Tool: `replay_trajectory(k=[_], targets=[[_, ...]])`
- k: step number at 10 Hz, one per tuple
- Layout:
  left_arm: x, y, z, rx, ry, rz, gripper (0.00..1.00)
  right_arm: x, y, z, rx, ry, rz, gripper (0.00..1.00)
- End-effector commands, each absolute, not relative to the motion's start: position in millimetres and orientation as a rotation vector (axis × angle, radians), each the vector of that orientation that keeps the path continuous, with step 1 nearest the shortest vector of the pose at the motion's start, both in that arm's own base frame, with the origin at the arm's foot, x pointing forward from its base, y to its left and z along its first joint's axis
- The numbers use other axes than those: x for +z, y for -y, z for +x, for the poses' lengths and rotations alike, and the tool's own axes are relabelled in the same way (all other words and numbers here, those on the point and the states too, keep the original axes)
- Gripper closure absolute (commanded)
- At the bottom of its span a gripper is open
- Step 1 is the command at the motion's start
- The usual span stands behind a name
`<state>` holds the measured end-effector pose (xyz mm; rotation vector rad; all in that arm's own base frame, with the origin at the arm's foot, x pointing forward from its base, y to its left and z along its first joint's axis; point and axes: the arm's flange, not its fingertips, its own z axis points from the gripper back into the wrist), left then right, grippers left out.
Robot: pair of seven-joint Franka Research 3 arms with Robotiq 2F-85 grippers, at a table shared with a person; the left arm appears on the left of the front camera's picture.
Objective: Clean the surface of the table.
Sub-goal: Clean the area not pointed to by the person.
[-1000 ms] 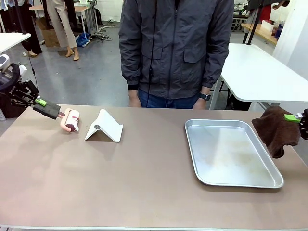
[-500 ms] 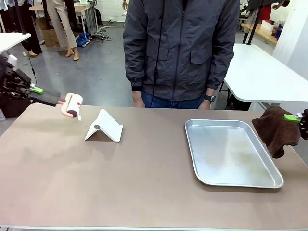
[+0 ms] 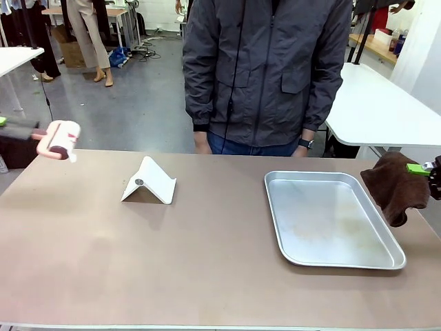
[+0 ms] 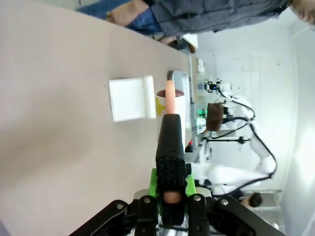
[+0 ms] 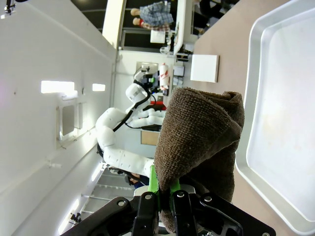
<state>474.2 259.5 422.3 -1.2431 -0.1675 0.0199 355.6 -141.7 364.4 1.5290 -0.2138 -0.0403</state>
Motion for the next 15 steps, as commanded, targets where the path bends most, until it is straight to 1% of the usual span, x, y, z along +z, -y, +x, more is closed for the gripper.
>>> replay_trajectory(k=[1, 3, 4, 7, 9, 10, 11, 15], targets=[[416, -280, 420, 0.053, 0.152, -1.336, 0.78, 370, 142, 355, -0.035, 0.226, 1.548, 0.91], [405, -314, 369, 0.055, 0.235, -1.364, 0.78, 370, 142, 355, -0.035, 0.226, 1.548, 0.91], [398, -323, 349, 0.058, 0.245, -1.379, 0.78, 370, 142, 355, -0.035, 0.226, 1.548, 0.91], [365, -341, 287, 0.049, 0.212, -1.408, 0.78, 370, 142, 355, -0.035, 0.226, 1.548, 0.91], [357, -343, 260, -0.009, 0.265, -1.413, 0.78, 370, 142, 355, -0.035, 0.226, 1.548, 0.91], [355, -342, 250, -0.017, 0.32, -1.425, 0.78, 370, 142, 355, -0.035, 0.226, 1.548, 0.91], [357, -346, 272, 0.045, 0.225, -1.396, 0.78, 370, 142, 355, -0.035, 0.226, 1.548, 0.91], [357, -346, 272, 0.045, 0.225, -1.396, 0.78, 370, 142, 355, -0.035, 0.226, 1.548, 0.91]])
